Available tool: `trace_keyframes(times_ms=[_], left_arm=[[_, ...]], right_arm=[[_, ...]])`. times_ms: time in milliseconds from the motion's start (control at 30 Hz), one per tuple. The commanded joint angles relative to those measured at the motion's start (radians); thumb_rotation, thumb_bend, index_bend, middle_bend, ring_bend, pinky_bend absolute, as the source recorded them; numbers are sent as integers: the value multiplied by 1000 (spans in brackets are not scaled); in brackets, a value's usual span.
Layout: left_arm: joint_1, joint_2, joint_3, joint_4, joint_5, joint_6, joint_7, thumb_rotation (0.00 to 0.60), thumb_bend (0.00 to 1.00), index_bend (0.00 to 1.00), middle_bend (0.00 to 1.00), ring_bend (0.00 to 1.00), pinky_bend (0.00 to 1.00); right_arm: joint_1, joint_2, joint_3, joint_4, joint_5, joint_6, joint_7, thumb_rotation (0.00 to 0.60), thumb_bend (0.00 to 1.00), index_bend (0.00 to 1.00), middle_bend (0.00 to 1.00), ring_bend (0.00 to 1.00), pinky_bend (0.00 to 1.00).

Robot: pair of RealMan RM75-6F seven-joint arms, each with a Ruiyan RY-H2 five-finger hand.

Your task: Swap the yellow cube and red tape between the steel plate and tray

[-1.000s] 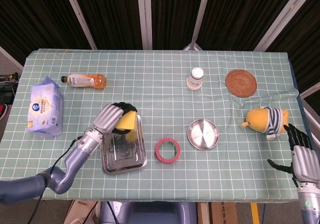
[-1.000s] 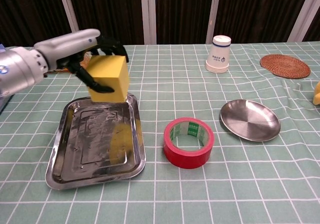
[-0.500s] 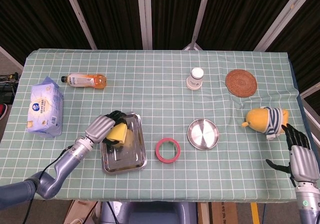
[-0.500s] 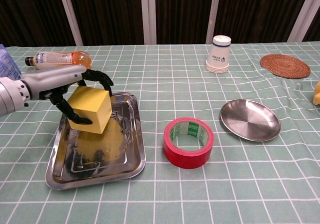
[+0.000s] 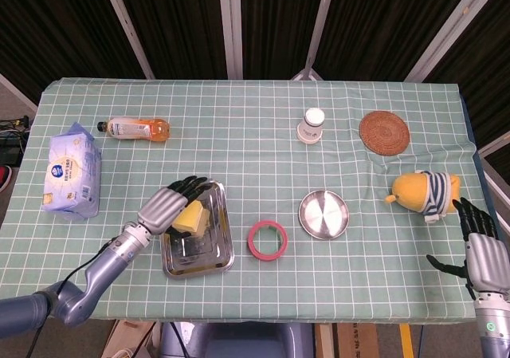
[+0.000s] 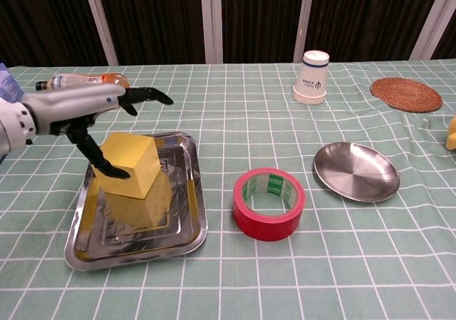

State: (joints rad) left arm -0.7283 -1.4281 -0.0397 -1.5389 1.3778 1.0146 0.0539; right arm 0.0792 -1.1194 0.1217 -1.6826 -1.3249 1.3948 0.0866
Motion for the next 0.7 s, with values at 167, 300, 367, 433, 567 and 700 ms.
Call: trace_keyframes(times_ms=[167, 300, 367, 433, 567, 700], left_arm=[[149, 163, 36, -217, 97, 251, 104, 600, 0, 82, 0, 0, 133], [285, 202, 111, -238, 198, 444, 115, 600, 0, 97, 0, 0, 134], [344, 213, 145, -233, 236, 520, 83, 600, 0, 99, 0, 0, 134], [390, 220, 163, -214, 273, 584, 44, 600, 0, 99, 0, 0, 134], [458, 215, 183, -151, 310, 666, -21, 600, 0, 99, 0, 0, 134], [494, 204, 176, -107, 271, 663, -19, 600, 0, 99, 0, 0, 131]], right_arm=[[5, 5, -4, -1, -13, -6, -3, 600, 20, 0, 0, 0, 0], [37, -6, -20, 6, -61, -53, 6, 600, 20, 0, 0, 0, 0], [77, -3, -34, 3, -107, -113, 23, 600, 20, 0, 0, 0, 0], [131, 5, -46, -7, -169, -180, 42, 600, 20, 0, 0, 0, 0], [238, 11, -56, -39, -262, -305, 84, 600, 20, 0, 0, 0, 0], [319, -14, -44, -75, -260, -406, 31, 600, 21, 0, 0, 0, 0]])
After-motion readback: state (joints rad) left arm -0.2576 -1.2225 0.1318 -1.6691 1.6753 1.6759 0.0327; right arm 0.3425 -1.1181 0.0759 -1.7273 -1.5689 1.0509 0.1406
